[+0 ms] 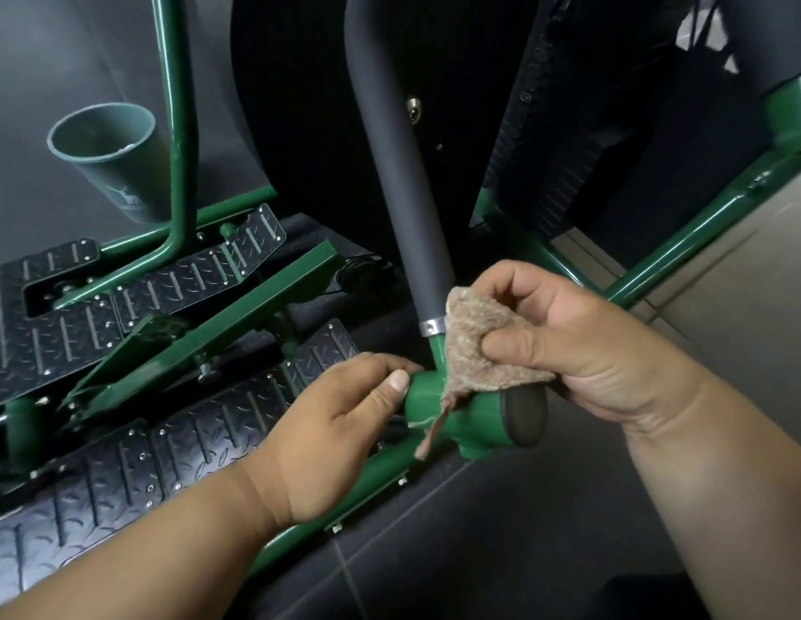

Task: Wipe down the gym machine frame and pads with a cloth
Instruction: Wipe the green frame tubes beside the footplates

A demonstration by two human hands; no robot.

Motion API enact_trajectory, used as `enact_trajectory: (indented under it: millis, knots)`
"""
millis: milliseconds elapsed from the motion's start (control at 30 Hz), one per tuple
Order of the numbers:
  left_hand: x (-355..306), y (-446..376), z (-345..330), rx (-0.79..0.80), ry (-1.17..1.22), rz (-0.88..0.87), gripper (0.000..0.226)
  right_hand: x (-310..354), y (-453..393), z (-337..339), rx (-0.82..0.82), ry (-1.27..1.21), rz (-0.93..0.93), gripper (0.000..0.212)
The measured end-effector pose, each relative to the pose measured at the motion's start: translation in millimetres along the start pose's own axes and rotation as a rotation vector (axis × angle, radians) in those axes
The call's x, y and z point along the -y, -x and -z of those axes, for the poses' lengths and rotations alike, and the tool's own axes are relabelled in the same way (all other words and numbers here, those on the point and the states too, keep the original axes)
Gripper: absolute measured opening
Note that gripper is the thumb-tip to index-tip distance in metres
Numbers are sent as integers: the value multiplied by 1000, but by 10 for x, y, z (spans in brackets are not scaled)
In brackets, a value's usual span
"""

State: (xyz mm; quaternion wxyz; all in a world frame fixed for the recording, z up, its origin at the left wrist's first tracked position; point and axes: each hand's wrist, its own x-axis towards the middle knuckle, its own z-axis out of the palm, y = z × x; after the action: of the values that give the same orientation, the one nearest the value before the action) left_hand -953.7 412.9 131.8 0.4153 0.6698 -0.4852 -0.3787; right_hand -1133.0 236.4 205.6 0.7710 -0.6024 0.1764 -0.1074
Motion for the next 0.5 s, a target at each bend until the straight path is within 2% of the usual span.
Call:
enact_trajectory:
  millis: [100,200,300,400,500]
  knots:
    - [37,-19,18,31,6,-5,38,208,73,-87,-34,249,-5,23]
    - [20,-21,32,46,171,39,37,331,147,-218,-39,479,30,28]
    - [27,-44,61,105,240,33,46,302,223,-357,4,723,92,29]
    - [25,-62,92,99,287,33,50,241,280,-398,3,849,132,27]
    - [45,-85,95,91,300,41,48,146,294,-381,-8,858,228,26]
